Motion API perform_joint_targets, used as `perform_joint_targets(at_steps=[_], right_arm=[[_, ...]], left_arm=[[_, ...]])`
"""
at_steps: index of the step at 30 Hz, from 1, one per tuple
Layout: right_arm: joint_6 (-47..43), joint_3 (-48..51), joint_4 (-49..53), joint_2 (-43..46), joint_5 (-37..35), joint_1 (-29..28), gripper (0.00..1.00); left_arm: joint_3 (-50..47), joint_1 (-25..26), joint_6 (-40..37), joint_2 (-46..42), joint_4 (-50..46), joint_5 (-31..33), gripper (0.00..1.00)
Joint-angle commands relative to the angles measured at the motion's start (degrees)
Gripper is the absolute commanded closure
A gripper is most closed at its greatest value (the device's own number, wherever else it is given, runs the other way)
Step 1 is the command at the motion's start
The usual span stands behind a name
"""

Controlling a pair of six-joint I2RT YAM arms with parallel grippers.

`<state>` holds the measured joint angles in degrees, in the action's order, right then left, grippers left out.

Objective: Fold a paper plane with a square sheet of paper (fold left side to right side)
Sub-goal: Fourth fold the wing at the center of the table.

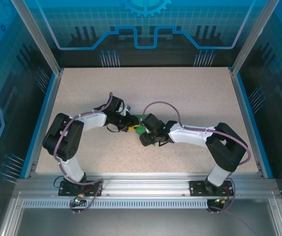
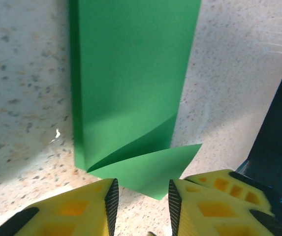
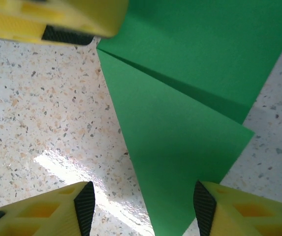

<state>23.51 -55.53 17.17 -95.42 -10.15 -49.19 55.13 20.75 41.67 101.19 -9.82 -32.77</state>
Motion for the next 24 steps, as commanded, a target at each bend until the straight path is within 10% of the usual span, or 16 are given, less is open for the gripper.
perform_joint_targets(at_steps=[1,24], right_arm=[[0.7,0.8,0.5,3.0,-1.5,0.1,0.41],[1.3,1.8,0.4,3.9,-0.9,0.5,0.40]], left_arm=[[0.8,0.3,-0.8,0.5,-3.9,2.2,0.65],[1.8,0.4,1.9,5.7,2.1,-2.7,0.70]])
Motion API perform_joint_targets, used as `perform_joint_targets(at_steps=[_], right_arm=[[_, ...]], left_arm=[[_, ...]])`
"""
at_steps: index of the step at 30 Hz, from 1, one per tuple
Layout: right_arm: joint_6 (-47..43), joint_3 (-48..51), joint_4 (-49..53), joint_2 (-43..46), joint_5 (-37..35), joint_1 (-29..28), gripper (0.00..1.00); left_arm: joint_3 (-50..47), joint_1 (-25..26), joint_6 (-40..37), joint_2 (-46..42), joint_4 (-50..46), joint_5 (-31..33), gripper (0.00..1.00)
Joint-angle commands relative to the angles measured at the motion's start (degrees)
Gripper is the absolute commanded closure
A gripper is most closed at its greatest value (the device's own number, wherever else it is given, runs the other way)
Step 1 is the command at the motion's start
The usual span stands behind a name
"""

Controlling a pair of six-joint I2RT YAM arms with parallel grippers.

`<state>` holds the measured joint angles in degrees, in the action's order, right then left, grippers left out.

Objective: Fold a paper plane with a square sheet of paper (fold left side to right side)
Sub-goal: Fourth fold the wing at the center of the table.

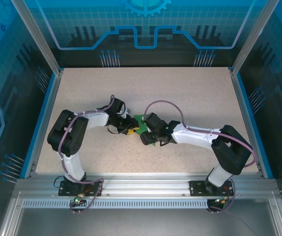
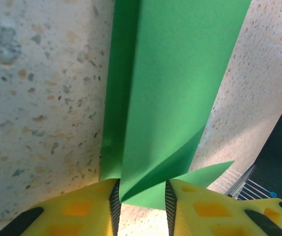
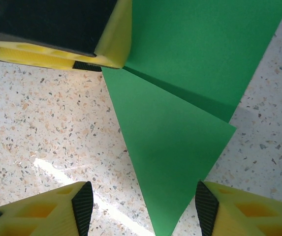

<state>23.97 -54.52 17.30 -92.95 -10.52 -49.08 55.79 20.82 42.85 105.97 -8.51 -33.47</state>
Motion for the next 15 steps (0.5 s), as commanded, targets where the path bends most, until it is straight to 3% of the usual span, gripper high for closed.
perform_joint_targets(at_steps=[1,8,15], right_arm=[[0.9,1.0,0.3,1.5,-0.6,0.4,0.40],[0.0,0.8,0.0,2.3,-0.5,-0.6,0.40],[0.5,-1.6,0.1,-2.2,-1.9,-2.2,0.44]], left_arm=[[1.2,0.3,0.7,0.8,0.9,-2.0,0.71],[1.2,0.4,0.6,-1.9,0.3,-1.8,0.76],[1.8,0.8,1.2,-3.2,0.4,-2.7,0.79]])
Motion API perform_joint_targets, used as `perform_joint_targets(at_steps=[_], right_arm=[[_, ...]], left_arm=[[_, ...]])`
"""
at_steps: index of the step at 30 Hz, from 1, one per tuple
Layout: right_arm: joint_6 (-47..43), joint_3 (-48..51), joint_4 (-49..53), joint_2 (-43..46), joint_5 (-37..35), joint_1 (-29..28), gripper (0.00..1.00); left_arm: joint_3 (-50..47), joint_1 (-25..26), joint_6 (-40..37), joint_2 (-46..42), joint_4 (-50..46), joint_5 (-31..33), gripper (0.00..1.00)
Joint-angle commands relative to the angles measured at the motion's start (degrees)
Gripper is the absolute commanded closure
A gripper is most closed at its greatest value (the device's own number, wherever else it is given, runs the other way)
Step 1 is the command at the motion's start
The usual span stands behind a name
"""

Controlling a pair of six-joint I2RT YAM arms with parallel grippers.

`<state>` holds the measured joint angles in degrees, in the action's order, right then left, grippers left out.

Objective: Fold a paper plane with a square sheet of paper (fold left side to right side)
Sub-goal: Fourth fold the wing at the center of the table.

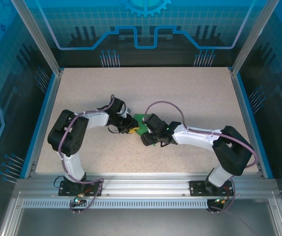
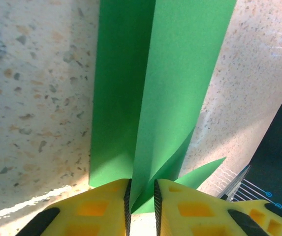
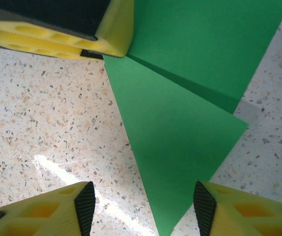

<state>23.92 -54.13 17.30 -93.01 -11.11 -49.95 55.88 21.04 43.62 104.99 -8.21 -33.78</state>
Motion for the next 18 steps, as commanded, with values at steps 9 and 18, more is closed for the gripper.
perform_joint_targets(at_steps=[9,18], right_arm=[[1.1,-3.5,0.7,-5.0,-4.1,-1.5,0.50],[1.6,-4.7,1.5,-7.6,-5.3,-1.5,0.56]], left_arm=[[2.8,0.9,0.8,-2.7,-0.4,-3.0,0.81],[3.9,1.2,1.1,-2.7,-0.9,-3.4,0.81]])
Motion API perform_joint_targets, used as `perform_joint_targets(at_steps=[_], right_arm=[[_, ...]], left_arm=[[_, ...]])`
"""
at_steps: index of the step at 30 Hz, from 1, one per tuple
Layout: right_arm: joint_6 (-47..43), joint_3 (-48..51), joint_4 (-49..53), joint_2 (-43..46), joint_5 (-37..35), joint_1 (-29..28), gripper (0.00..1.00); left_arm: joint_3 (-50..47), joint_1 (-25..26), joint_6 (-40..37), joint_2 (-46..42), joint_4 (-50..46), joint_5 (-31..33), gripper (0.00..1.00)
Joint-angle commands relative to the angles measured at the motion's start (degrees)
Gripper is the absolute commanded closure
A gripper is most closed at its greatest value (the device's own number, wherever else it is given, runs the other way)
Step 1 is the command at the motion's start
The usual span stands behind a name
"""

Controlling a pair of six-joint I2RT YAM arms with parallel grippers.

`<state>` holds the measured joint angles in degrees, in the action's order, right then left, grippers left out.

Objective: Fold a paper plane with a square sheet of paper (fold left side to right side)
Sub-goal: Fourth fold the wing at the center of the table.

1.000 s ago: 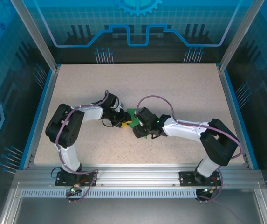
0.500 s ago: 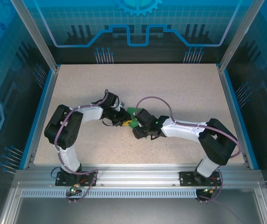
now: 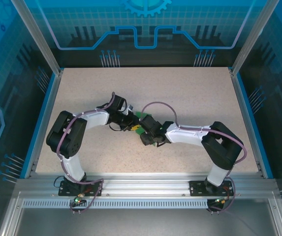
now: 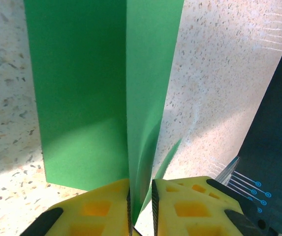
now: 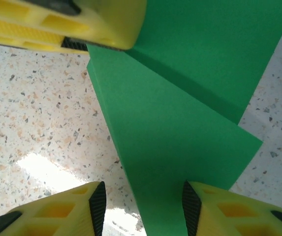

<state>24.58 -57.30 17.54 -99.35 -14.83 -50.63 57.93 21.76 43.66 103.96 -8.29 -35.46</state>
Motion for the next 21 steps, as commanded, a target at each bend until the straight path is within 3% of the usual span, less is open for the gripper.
perform_joint_targets(at_steps=[1,13,21], right_arm=[[1.1,-1.7,1.4,-1.5,-1.7,-0.8,0.57],[2.3,-1.9,2.3,-2.7,-1.5,0.0,0.81],[2.4,-0.6,1.1,-2.1,0.5,0.7,0.91]], left_arm=[[1.9,0.5,1.0,-1.7,-1.1,-1.7,0.81],[2.2,0.4,0.5,-2.1,-2.3,-0.7,0.78],[2.7,-0.3,-2.0,-5.9,-6.2,1.8,0.52]])
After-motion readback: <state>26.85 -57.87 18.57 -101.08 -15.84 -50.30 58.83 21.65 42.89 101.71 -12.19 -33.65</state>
